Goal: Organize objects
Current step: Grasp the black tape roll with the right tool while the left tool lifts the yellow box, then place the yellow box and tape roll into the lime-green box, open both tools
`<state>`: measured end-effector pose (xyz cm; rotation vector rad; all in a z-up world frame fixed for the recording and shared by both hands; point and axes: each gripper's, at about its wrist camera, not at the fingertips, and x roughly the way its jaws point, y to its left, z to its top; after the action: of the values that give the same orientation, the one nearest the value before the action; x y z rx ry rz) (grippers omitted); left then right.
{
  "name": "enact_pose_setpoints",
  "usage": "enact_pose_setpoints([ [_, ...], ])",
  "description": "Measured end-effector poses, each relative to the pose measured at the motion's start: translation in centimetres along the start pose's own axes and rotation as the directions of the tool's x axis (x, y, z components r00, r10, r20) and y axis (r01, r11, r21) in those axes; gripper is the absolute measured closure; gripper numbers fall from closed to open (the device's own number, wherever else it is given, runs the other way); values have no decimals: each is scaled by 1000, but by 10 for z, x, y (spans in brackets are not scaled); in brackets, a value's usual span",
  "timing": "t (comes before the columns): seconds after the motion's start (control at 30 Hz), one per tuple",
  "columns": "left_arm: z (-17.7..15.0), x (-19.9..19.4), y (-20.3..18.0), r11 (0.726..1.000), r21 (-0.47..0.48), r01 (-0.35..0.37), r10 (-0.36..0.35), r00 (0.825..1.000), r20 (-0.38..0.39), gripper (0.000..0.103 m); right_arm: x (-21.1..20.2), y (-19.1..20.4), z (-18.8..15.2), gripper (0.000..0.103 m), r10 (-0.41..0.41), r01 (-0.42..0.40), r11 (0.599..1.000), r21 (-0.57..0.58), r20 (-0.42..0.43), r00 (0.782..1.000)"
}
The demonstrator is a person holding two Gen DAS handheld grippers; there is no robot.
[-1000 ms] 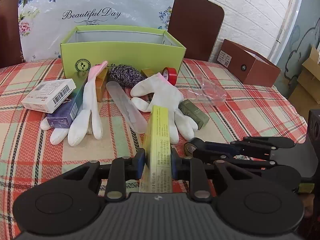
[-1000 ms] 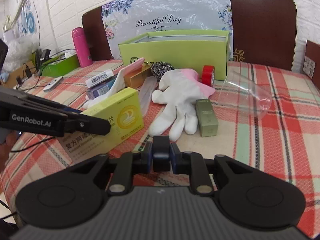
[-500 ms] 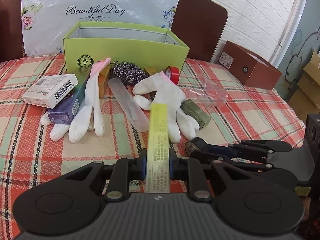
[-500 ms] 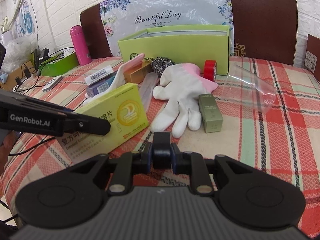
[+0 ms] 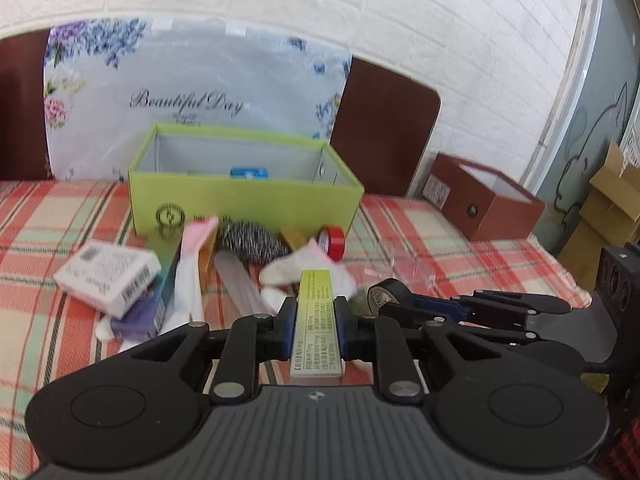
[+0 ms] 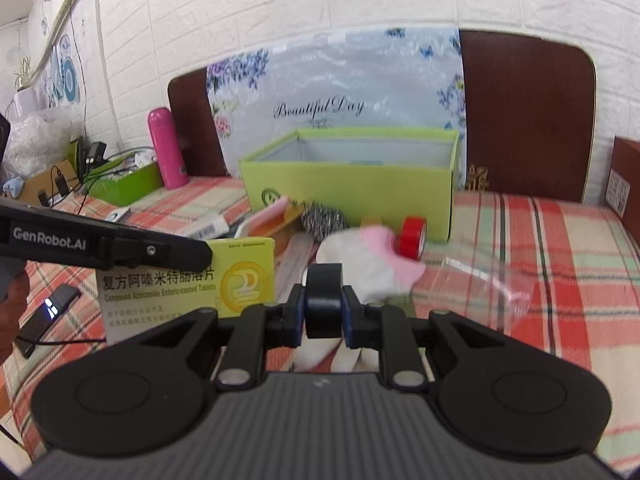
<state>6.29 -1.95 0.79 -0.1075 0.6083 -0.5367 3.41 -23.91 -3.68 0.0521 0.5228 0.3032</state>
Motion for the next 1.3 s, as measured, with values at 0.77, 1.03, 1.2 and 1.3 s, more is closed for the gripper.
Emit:
enact_pose_setpoints([
  [0.77, 132, 78, 66, 976, -198, -88, 136, 962, 238, 84, 91, -39, 98, 85, -115, 117, 993, -14, 116, 987],
  [1.03, 148, 137, 96, 974, -205, -97, 142, 965, 219, 84, 148, -65, 114, 85, -158, 159, 987, -4, 76, 984],
  [1.2, 147, 171, 111, 979, -180, -96, 132, 971, 197, 70, 183, -73, 111, 60, -160, 161, 986, -42, 37, 986],
  [1.3, 144, 173, 112, 976, -161, -147, 175, 970, 171, 16, 183, -70, 104, 30, -182, 185, 980, -68, 60, 982],
])
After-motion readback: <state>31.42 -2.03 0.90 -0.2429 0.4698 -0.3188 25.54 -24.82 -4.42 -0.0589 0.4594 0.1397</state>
